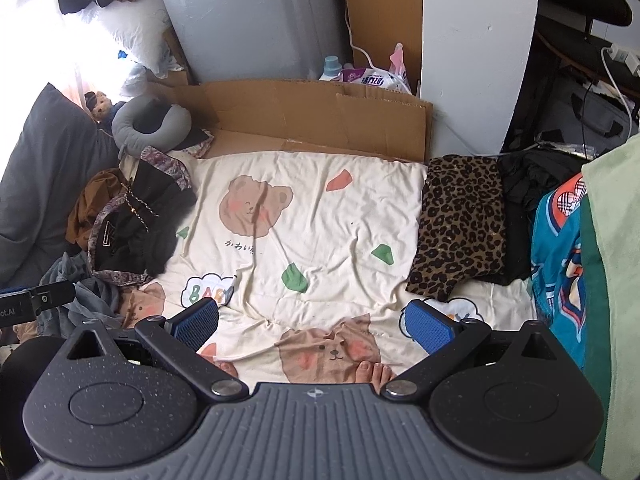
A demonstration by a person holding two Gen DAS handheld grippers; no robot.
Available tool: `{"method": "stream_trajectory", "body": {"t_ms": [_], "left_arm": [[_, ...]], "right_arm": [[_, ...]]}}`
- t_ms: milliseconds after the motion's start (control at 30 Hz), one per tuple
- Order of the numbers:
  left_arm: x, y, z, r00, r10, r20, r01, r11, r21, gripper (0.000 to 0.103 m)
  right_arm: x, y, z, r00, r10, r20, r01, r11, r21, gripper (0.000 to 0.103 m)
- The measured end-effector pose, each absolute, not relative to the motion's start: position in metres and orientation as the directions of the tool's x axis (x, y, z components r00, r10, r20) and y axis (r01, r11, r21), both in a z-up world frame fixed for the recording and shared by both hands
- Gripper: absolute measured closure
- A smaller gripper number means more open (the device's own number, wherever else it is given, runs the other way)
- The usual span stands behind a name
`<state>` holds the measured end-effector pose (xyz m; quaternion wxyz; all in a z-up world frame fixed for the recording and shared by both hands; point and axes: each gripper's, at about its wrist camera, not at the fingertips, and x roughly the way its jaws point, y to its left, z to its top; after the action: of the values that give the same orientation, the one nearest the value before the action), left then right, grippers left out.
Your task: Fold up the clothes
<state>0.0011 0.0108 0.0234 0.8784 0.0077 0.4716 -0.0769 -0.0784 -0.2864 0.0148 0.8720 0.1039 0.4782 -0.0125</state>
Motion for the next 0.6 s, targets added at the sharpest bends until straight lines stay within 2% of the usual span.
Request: {"method": "stream_trajectory", "body": {"t_ms": [233,433,600], "left_arm": [[0.0015,0.0087,0.023,0.546,-0.115,-0.83,0.146,0.988,-0.041,0.002],[0.0018,0.0109,0.0211,0.541,-0.132,-0.83,0.152,0.987,-0.058,0.011],[0.0027,0.0092,0.0203,0.541,-0.122,-0.832,0.157,0.987,-0.043,0.012]], "right_arm": [[-0.0748,-0.2896,0.0125,0.522,0.109,-0.846,0.101,0.977,0.189,0.001],[-0.0747,-0.2942,0.0108,0.516,0.13,-0.846,0.113,0.969,0.218,0.001],[-0.0754,-0.2957,0.0106,0.521,0.128,-0.844,0.116,0.969,0.219,0.001]]}}
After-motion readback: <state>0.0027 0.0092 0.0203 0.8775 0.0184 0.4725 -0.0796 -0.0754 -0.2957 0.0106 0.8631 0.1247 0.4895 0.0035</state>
